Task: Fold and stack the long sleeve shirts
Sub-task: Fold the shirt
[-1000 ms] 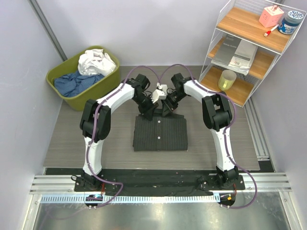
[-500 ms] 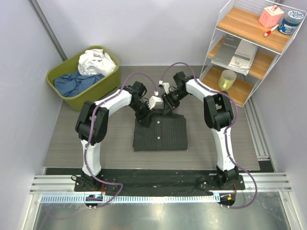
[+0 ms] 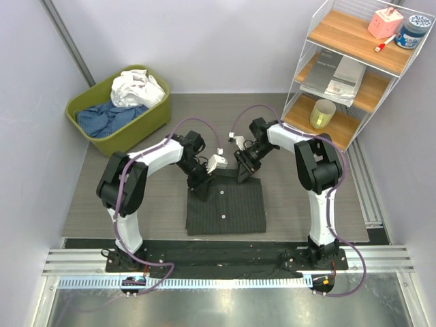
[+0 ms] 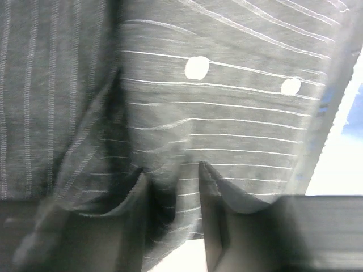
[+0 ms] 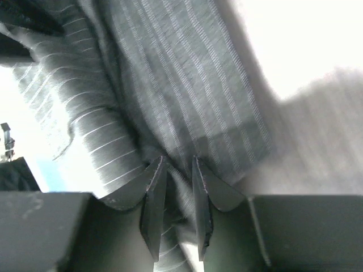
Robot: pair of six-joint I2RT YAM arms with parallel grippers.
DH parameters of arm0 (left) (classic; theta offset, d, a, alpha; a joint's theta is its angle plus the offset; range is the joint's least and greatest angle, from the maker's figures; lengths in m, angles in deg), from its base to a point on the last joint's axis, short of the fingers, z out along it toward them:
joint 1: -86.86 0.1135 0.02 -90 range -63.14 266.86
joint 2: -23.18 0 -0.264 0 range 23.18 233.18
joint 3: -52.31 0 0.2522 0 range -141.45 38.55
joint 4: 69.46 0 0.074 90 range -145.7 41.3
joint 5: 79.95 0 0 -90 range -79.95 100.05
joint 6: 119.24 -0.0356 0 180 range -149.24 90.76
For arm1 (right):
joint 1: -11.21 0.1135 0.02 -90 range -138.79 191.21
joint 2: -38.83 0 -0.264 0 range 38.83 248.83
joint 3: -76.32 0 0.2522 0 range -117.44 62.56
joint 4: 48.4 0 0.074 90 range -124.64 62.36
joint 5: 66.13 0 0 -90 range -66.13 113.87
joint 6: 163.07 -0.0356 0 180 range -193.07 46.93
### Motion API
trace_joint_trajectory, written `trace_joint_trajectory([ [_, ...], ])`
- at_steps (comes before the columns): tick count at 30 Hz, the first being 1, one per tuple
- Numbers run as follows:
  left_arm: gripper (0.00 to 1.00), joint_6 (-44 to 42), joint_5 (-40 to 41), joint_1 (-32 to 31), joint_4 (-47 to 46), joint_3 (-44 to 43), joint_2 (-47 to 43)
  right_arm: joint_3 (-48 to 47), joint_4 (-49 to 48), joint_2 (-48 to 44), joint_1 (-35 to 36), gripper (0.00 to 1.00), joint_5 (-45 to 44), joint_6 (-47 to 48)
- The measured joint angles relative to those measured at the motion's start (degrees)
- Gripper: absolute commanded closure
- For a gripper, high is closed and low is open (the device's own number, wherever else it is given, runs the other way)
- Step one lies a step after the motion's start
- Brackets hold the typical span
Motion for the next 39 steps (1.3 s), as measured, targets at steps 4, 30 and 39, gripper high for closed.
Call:
trace_joint_trajectory([
  [4, 0.4, 1.1, -1.2, -0.8, 1.2, 0.7, -4.5, -1.6, 3.5, -1.9, -0.2, 0.66, 0.7, 0.4],
  [30, 0.7, 11.1, -1.9, -5.1, -12.9, -5.0, 1.9, -22.2, 6.5, 11.2, 0.6, 0.78, 8.7, -2.6],
  [39, 1.0, 10.2, -1.8, -5.2, -9.9, -7.7, 3.0, -20.6, 8.2, 15.1, 0.6, 0.8, 6.3, 2.2],
])
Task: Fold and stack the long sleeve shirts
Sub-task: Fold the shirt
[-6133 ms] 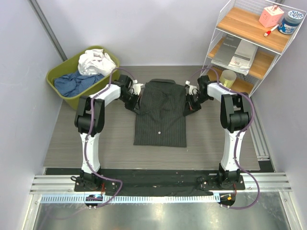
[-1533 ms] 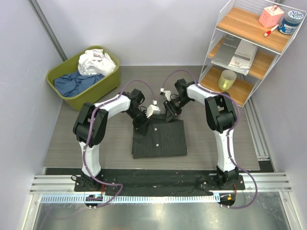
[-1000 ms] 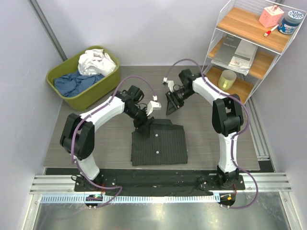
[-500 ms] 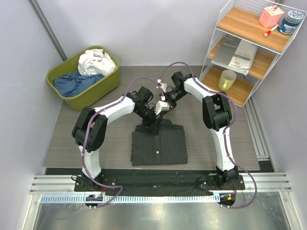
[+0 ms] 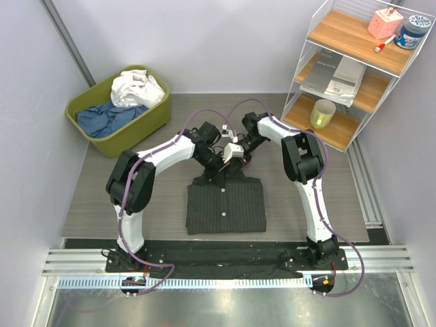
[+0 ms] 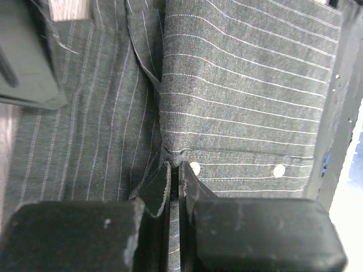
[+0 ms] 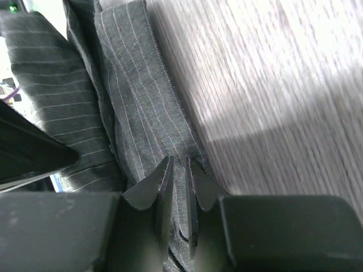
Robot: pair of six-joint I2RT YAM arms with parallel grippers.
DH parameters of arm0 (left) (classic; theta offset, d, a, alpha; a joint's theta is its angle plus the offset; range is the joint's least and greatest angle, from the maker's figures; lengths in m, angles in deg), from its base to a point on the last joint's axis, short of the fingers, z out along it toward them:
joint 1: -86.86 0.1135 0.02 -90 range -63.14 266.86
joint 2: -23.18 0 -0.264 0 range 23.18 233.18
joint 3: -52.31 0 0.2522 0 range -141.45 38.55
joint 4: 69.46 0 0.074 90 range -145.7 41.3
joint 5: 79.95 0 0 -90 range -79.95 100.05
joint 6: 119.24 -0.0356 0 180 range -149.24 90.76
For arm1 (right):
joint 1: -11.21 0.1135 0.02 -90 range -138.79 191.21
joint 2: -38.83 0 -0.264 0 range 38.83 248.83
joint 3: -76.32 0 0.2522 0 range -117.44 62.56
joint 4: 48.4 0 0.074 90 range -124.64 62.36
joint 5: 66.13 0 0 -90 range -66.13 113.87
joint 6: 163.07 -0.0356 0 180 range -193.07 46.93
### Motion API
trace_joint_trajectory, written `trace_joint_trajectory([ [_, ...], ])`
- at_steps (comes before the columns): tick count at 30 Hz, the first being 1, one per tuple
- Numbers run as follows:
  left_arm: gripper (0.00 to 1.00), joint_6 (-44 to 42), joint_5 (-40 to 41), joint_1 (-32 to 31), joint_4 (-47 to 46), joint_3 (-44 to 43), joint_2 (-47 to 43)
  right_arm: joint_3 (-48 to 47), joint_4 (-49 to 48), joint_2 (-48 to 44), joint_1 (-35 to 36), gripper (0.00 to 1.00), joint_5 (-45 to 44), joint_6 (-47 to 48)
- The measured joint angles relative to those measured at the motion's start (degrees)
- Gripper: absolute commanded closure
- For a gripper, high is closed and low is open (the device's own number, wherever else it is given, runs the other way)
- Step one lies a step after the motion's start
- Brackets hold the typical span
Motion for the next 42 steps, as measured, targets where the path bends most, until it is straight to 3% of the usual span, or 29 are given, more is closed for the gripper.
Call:
trace_joint_trajectory([
  [18, 1.0, -3.9, 1.0, 2.9, 5.1, -9.9, 5.6, 0.1, 2.5, 0.1, 0.0, 0.8, 0.0, 4.2],
  [31, 0.99, -5.5, 2.0, 3.5, 5.4, -12.6, 7.1, -0.1, 3.8, 0.1, 0.0, 0.78, -0.2, 6.0],
  [37, 0.74, -5.3, 3.3, 3.9, 3.8, -12.6, 7.6, -2.3, 4.9, 0.2, -0.1, 0.66, -1.6, 6.5],
  [38, 0.65, -5.2, 3.6, 4.1, 3.8, -12.7, 7.6, -3.2, 5.3, 0.2, -0.4, 0.64, -2.1, 6.6],
  [42, 0.49, -3.9, 3.3, 6.1, 6.2, -16.0, 7.9, -7.5, 6.3, 0.2, -1.6, 0.47, -4.1, 6.8],
])
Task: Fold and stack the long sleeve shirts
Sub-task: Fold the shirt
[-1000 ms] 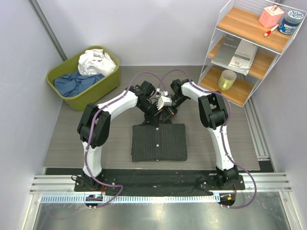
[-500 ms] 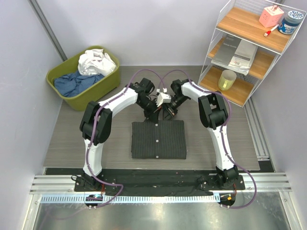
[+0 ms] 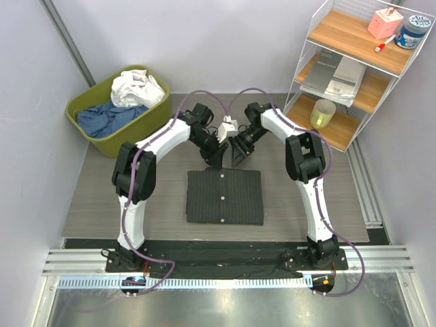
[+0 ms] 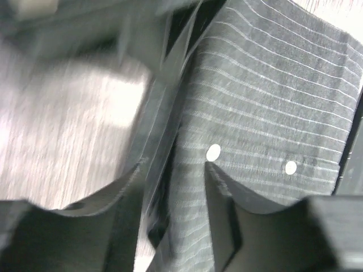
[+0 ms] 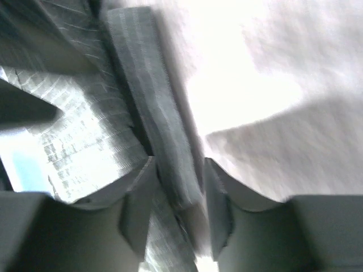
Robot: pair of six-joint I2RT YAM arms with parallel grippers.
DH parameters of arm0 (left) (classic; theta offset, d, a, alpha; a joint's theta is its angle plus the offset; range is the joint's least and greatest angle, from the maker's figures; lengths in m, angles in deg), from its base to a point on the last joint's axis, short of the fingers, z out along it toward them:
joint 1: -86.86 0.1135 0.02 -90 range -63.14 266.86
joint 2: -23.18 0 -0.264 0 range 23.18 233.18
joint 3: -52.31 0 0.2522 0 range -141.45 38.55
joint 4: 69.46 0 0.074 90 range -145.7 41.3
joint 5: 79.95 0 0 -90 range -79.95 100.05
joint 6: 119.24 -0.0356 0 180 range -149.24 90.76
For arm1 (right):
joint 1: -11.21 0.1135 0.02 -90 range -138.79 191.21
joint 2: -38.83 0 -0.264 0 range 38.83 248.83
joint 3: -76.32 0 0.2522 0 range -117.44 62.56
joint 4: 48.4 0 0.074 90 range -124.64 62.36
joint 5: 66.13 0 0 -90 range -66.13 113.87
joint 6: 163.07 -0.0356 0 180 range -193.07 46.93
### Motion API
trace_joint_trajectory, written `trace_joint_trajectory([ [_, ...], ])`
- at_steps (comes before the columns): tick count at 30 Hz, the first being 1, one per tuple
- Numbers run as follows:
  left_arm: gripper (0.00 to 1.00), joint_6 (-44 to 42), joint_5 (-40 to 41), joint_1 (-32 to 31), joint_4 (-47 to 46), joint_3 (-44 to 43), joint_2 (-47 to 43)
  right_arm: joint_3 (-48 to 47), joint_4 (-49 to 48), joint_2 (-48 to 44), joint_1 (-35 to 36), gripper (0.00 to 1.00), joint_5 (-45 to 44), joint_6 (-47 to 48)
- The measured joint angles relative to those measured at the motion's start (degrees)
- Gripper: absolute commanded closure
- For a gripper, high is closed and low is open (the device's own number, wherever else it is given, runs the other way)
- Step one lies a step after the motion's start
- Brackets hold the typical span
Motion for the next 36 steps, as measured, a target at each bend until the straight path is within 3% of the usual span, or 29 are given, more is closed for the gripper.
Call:
trace_joint_trajectory([
  [9, 0.36, 1.5, -0.9, 7.3, 3.7, 5.8, -7.5, 6.0, 2.6, -10.4, -8.0, 0.24, -4.9, 3.1],
  [14, 0.36, 0.9, -0.9, 7.3, 6.2, 6.4, -7.6, 10.6, 4.1, -15.3, -7.9, 0.23, -5.9, 5.2],
  [20, 0.4, -0.4, 0.3, 7.2, 8.5, 6.5, -5.9, 13.6, 3.6, -14.7, -6.4, 0.28, -7.7, 6.8],
  [24, 0.45, -1.3, 1.7, 7.2, 9.9, 6.5, -4.8, 14.2, 2.9, -14.3, -5.7, 0.4, -8.4, 7.6],
  [29, 0.56, -2.3, 2.7, 7.5, 11.8, 6.5, -4.7, 15.0, 2.4, -14.1, -5.4, 0.51, -8.9, 8.9],
  [34, 0.63, -3.2, 3.0, 8.5, 12.8, 6.5, -4.6, 17.3, 2.6, -14.1, -4.9, 0.56, -9.1, 9.7],
  [36, 0.72, -3.4, 2.9, 9.0, 13.5, 6.5, -4.4, 17.4, 2.7, -14.1, -4.7, 0.63, -9.1, 10.0],
])
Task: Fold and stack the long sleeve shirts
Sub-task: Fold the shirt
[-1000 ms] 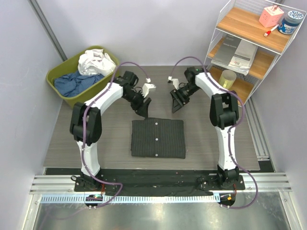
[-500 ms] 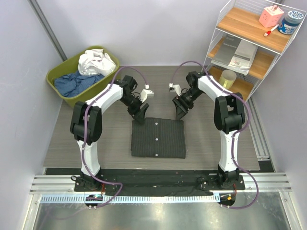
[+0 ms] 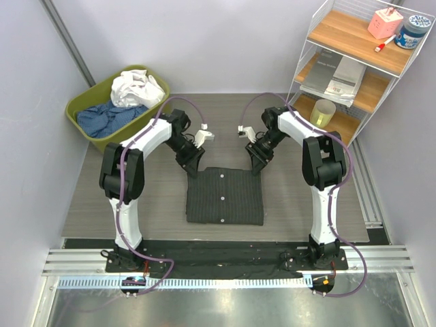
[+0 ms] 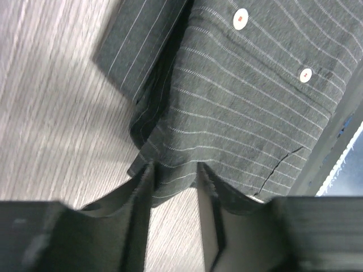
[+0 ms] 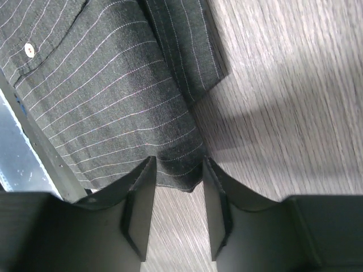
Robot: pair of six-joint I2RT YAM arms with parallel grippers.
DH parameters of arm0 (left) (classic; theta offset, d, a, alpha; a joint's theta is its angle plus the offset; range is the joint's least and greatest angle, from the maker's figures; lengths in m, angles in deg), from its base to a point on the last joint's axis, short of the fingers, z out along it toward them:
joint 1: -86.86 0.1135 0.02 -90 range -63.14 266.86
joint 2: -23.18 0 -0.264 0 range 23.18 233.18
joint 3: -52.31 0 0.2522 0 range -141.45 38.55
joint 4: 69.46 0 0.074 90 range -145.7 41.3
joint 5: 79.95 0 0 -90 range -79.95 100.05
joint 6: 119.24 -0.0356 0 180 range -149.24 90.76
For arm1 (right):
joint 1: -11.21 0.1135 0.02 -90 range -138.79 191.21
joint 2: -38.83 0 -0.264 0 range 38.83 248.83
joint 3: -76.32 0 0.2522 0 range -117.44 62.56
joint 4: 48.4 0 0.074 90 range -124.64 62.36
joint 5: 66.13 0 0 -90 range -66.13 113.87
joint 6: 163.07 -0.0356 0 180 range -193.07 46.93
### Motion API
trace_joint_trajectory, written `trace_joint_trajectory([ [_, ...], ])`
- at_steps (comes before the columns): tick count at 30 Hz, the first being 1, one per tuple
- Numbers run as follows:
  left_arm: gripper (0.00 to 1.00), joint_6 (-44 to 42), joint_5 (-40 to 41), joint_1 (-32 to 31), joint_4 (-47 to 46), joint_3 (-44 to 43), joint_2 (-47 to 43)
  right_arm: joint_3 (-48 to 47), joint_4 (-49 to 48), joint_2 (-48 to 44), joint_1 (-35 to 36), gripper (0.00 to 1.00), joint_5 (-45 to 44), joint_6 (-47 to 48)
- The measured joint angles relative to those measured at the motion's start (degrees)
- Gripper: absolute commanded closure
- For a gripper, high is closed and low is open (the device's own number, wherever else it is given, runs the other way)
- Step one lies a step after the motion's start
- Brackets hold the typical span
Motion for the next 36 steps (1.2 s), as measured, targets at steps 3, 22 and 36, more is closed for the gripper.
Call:
trace_joint_trajectory([
  [3, 0.9, -0.3, 0.0, 0.6, 0.9, -0.1, 0.9, 0.0, 0.0, 0.0, 0.2, 0.86, -0.1, 0.7],
  [22, 1.0, 4.0, 0.3, 5.1, 1.3, -14.9, 16.9, -9.9, -3.9, 9.8, -0.8, 0.99, -3.5, -4.0],
  [36, 0.4, 12.3, 2.1, 7.7, -3.1, -14.4, 14.7, -12.2, -9.7, 8.3, -1.8, 0.26, -6.6, -17.4],
])
